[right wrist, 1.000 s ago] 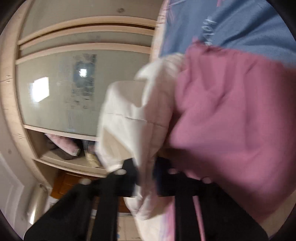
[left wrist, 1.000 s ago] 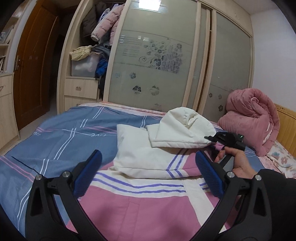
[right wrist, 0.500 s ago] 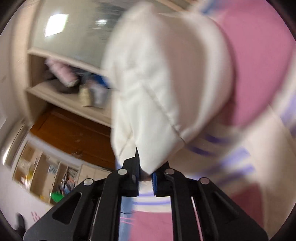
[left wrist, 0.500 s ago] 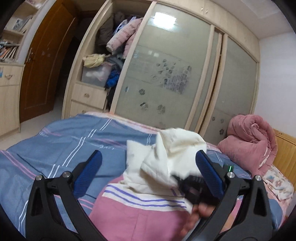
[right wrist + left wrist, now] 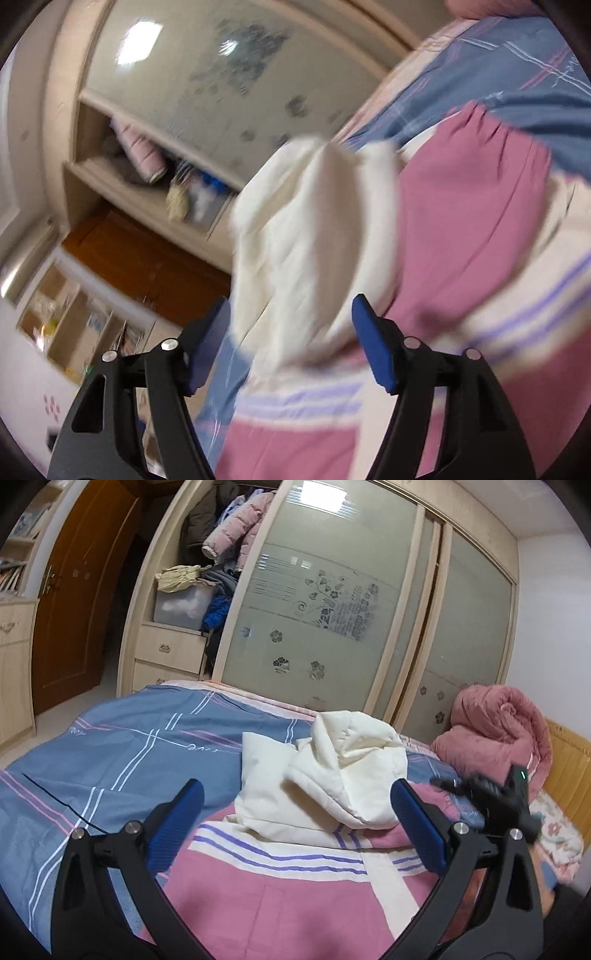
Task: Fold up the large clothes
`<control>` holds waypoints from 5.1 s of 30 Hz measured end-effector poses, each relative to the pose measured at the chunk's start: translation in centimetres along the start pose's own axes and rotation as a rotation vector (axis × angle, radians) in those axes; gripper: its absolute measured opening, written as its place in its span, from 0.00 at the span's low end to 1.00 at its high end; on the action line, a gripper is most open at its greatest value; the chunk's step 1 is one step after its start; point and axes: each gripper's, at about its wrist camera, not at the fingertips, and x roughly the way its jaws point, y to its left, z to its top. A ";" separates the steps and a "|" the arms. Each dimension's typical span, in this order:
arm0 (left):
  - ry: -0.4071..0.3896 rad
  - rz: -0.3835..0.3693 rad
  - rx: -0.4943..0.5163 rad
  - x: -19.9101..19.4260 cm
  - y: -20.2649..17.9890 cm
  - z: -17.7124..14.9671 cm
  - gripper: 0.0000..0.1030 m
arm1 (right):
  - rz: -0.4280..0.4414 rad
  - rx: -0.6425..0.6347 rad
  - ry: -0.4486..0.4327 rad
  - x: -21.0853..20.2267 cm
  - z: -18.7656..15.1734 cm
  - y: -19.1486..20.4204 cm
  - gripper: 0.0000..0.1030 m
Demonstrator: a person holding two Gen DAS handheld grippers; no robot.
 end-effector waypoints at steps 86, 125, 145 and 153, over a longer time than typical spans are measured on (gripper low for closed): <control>0.001 -0.075 0.209 -11.9 -4.6 -6.4 0.98 | -0.414 -1.033 -0.385 -25.7 -20.9 3.4 0.99; 0.058 -0.008 0.831 -18.7 -7.1 -17.1 0.98 | -0.460 -1.313 -0.264 -27.6 -25.5 1.7 0.99; 0.191 -0.006 1.162 -16.6 -7.0 -24.6 0.98 | -0.865 -1.761 -0.010 -22.1 -31.1 -7.3 0.99; 0.218 -0.003 1.230 -15.5 -7.4 -26.4 0.98 | -0.934 -1.864 -0.043 -21.6 -31.4 -8.4 0.99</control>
